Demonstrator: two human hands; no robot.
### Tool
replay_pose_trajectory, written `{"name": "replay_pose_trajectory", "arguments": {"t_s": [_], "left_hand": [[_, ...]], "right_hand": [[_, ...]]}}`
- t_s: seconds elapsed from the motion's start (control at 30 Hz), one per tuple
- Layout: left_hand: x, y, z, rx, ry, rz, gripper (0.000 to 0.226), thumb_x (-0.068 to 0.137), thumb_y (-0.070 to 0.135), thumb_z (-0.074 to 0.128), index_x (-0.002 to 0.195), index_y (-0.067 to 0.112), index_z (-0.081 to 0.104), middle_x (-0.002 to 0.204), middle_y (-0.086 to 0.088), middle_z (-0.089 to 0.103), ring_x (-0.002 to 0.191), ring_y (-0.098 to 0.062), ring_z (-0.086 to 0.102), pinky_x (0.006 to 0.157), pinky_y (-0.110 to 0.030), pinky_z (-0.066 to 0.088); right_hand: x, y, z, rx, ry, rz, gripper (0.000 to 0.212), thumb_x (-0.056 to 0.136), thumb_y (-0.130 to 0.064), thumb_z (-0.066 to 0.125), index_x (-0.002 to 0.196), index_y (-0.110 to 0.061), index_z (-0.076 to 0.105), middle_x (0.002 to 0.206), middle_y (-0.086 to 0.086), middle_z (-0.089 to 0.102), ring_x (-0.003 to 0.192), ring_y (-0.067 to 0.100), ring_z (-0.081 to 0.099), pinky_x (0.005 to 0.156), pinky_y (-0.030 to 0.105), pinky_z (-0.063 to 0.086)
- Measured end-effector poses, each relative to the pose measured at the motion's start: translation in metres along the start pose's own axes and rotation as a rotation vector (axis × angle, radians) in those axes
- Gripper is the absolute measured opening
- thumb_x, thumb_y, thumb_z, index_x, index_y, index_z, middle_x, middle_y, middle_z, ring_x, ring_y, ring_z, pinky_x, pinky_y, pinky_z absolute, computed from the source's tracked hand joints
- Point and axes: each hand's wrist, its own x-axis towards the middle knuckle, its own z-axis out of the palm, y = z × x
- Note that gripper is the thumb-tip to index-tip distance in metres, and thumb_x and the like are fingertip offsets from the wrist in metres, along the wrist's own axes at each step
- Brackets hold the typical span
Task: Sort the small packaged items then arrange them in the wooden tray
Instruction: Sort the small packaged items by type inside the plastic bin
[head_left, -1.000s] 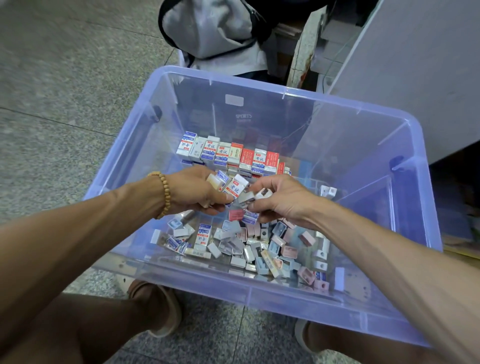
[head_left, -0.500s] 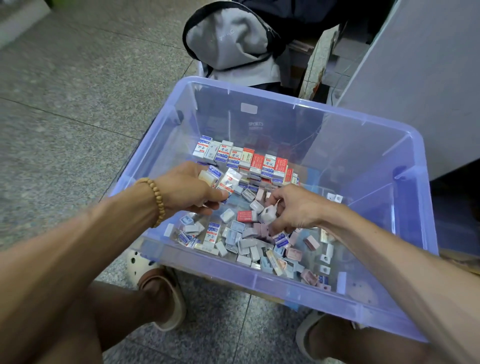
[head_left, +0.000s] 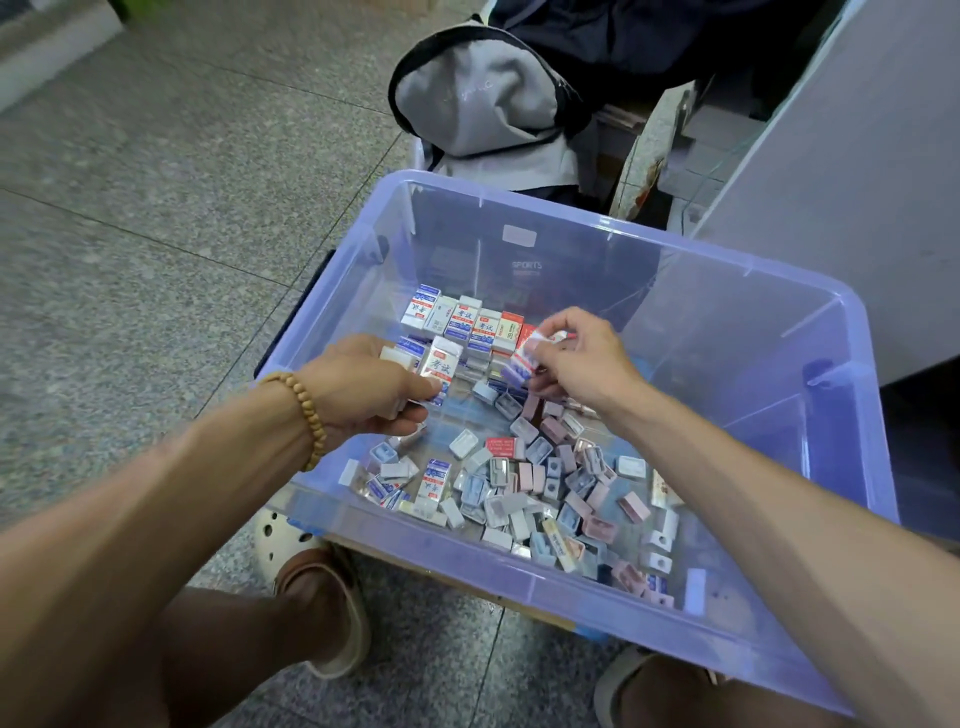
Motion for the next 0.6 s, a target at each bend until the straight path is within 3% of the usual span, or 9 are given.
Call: {"name": "replay_pose_trajectory", "arguments": {"t_s": [0.2,0.3,0.37,0.43,0.5,0.6], "left_hand": [[0.009,0.001,0.001,0.021,-0.002,0.023,0.006,0.088,0.004,0.067,0.092,0.004,0.063,0.078,-0.011,0.062,0.059,-0.014,0.059,0.052,-0.021,0.054],[0.013,0.002,0.001,0.027,-0.004,0.036,0.014,0.088,0.004,0.067,0.101,0.000,0.064,0.080,-0.011,0.063,0.060,-0.014,0.059,0.054,-0.022,0.055],[0.016,0.003,0.002,0.021,-0.006,0.043,0.016,0.088,0.003,0.067,0.104,-0.001,0.064,0.078,-0.011,0.063,0.060,-0.014,0.058,0.054,-0.022,0.055],[0.019,0.005,0.005,0.022,-0.003,0.050,0.018,0.088,0.003,0.067,0.105,-0.001,0.064,0.079,-0.011,0.063,0.059,-0.014,0.058,0.051,-0.021,0.054],[0.023,0.008,0.009,0.024,0.000,0.053,0.022,0.087,0.003,0.068,0.108,-0.002,0.063,0.084,-0.013,0.064,0.060,-0.015,0.059,0.050,-0.020,0.054],[0.026,0.013,0.016,0.031,-0.046,0.061,0.017,0.086,0.001,0.069,0.102,0.004,0.064,0.083,-0.011,0.065,0.060,-0.013,0.059,0.051,-0.020,0.053]], "right_hand": [[0.033,0.000,0.019,-0.155,0.195,-0.044,0.009,0.089,-0.020,0.072,0.094,-0.019,0.064,0.095,0.004,0.073,0.075,0.018,0.071,0.063,0.029,0.055],[0.033,0.002,0.022,-0.208,0.258,-0.064,0.022,0.085,-0.026,0.078,0.102,-0.016,0.067,0.090,-0.002,0.069,0.085,0.019,0.068,0.074,0.031,0.056],[0.027,0.001,0.021,-0.244,0.285,-0.073,0.019,0.087,-0.024,0.073,0.103,-0.015,0.066,0.090,-0.003,0.067,0.089,0.021,0.067,0.080,0.036,0.056],[0.019,-0.003,0.017,-0.289,0.298,-0.105,0.011,0.091,-0.020,0.067,0.100,-0.015,0.069,0.088,-0.005,0.067,0.089,0.019,0.066,0.075,0.031,0.053],[0.006,-0.012,0.011,-0.169,0.206,-0.121,0.008,0.092,-0.021,0.066,0.088,-0.017,0.071,0.081,-0.005,0.069,0.078,0.016,0.068,0.066,0.027,0.052],[-0.013,-0.024,0.011,0.070,-0.099,-0.046,0.008,0.090,-0.021,0.073,0.084,-0.016,0.072,0.077,0.003,0.073,0.063,0.013,0.069,0.059,0.028,0.055]]}}
